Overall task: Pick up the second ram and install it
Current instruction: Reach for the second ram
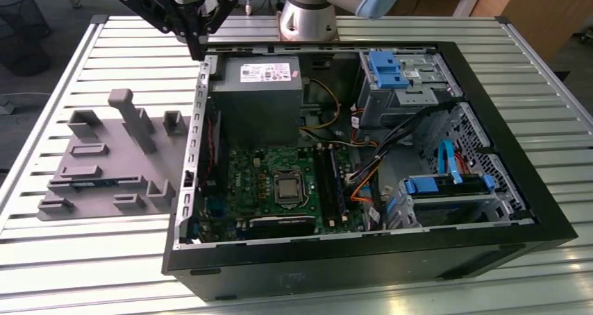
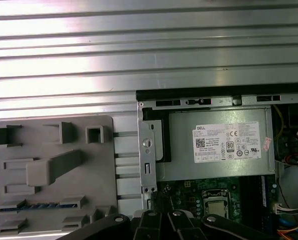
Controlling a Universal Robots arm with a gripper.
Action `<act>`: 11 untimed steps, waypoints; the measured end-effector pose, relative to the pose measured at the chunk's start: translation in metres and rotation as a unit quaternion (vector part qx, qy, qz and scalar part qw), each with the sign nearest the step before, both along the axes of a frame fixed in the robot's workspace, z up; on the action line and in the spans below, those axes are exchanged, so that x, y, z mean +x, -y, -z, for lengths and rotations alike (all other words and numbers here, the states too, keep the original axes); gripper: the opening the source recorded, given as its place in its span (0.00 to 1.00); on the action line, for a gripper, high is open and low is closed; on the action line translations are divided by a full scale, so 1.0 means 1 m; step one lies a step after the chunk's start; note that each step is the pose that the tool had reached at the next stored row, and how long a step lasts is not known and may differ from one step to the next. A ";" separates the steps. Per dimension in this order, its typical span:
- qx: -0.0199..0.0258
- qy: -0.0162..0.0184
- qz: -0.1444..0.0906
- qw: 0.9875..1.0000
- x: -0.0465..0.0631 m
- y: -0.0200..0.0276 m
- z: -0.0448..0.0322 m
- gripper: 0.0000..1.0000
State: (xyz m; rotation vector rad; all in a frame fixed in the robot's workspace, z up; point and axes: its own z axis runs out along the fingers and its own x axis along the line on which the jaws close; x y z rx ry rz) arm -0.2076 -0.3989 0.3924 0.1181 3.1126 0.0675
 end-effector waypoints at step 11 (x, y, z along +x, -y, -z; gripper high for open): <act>0.000 0.000 0.000 1.000 -0.010 0.0000 0.0003 0.11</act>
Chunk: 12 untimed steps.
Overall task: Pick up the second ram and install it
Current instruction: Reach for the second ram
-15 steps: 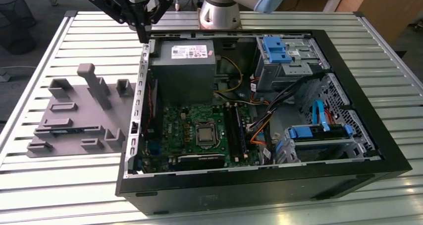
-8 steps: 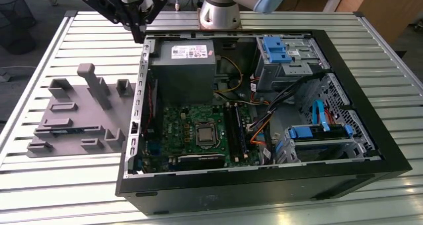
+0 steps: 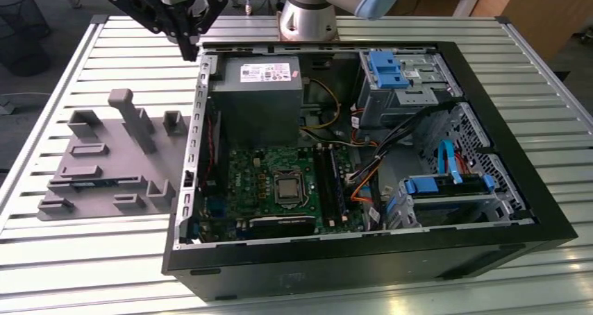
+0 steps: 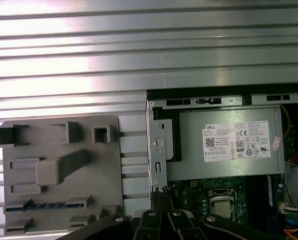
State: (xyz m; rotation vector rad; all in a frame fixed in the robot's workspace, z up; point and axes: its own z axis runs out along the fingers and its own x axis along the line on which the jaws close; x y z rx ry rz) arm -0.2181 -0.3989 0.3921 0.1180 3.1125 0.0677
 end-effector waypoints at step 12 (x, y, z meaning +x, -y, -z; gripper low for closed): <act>0.000 0.000 0.000 1.000 -0.009 0.0000 0.0002 0.11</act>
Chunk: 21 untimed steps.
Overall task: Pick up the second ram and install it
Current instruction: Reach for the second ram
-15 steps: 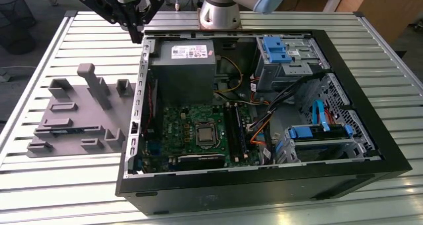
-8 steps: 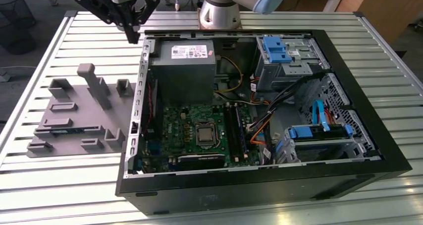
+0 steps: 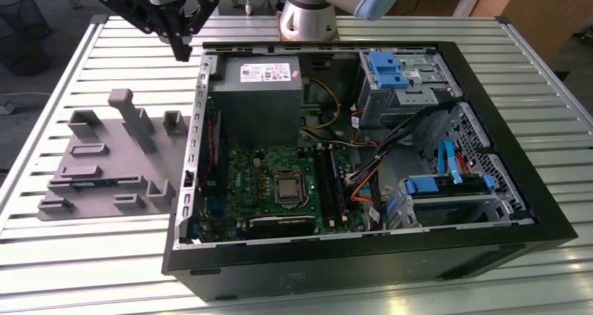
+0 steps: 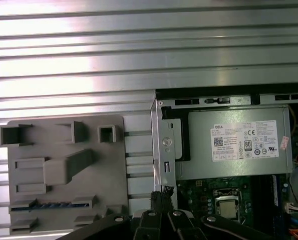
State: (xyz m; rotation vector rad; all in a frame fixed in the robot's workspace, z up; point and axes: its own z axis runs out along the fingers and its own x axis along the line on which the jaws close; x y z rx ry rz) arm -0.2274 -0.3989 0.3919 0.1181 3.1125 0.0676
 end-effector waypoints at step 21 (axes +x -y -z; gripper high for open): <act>0.000 0.000 0.000 1.000 -0.015 0.0000 0.0005 0.11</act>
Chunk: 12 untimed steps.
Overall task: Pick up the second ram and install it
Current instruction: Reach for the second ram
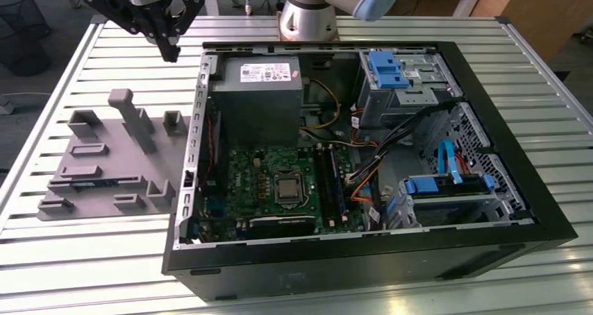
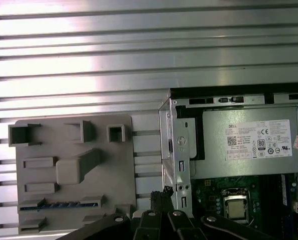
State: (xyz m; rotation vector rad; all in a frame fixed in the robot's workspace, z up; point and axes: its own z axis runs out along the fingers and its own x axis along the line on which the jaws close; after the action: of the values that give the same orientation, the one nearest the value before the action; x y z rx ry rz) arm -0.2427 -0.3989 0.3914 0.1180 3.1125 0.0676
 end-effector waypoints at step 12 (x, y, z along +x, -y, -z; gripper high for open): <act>0.000 0.000 0.000 1.000 -0.004 0.0000 0.0004 0.11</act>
State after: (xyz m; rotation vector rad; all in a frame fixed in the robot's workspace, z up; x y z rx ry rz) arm -0.2464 -0.3989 0.3910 0.1180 3.1126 0.0664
